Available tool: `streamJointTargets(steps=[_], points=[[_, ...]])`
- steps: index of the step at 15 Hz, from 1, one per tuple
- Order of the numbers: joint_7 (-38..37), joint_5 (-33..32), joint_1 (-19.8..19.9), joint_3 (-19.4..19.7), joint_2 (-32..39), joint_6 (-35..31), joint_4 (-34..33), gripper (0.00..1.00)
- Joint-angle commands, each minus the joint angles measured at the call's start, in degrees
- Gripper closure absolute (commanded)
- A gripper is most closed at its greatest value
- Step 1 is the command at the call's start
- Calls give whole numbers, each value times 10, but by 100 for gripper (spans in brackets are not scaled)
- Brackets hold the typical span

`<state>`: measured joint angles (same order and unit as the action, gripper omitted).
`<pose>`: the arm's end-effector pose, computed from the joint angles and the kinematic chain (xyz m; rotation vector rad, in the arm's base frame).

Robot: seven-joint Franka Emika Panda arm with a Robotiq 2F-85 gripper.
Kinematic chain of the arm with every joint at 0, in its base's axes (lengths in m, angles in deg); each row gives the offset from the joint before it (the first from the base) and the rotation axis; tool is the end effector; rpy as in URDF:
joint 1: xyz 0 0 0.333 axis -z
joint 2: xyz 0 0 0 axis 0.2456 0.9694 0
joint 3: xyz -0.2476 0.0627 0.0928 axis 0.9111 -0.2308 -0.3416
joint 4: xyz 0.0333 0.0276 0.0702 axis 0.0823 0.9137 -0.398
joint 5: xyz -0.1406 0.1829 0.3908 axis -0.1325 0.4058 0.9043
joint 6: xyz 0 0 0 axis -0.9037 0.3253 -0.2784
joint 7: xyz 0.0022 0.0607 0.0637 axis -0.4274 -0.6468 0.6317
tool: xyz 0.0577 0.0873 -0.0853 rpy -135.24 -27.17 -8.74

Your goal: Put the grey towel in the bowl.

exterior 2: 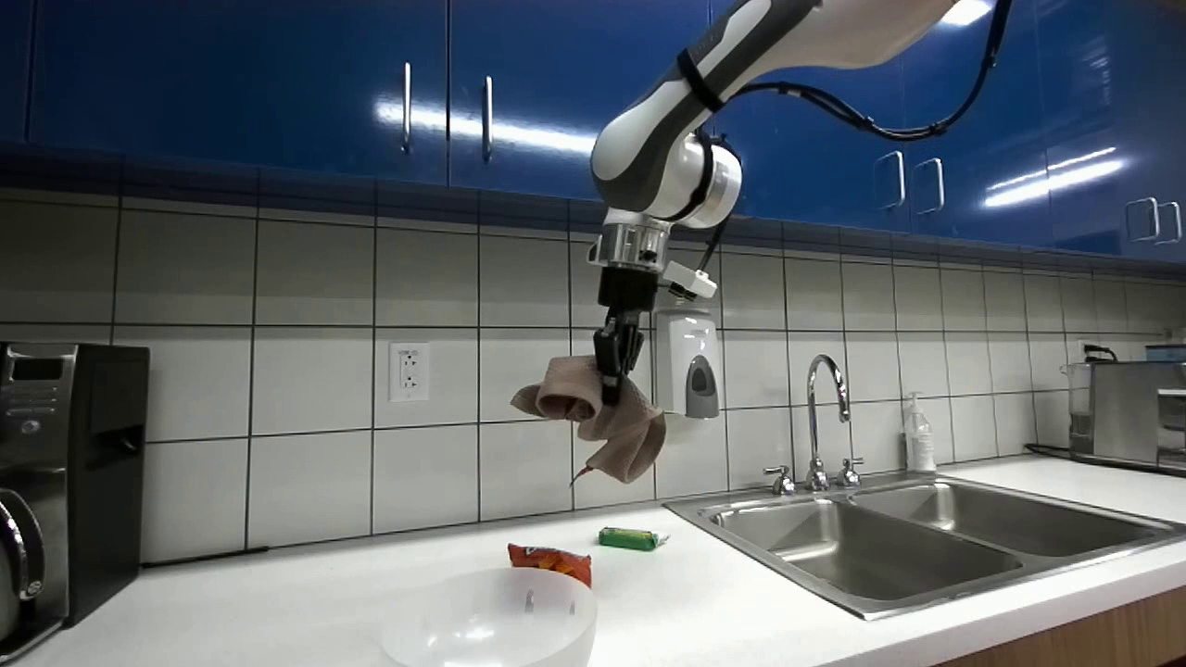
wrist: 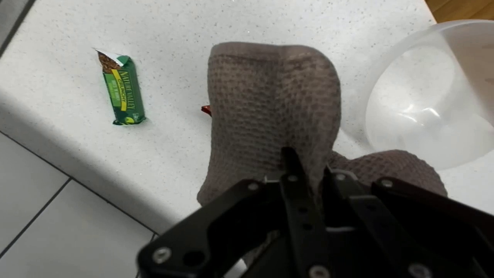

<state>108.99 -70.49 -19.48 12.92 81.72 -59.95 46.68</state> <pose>0.6544 0.2015 0.3434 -2.8102 -1.3378 -0.3322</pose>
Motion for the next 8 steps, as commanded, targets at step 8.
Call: streamJointTargets(steps=[8], points=[[38,55,-34,-14,-86,-21,82,98]])
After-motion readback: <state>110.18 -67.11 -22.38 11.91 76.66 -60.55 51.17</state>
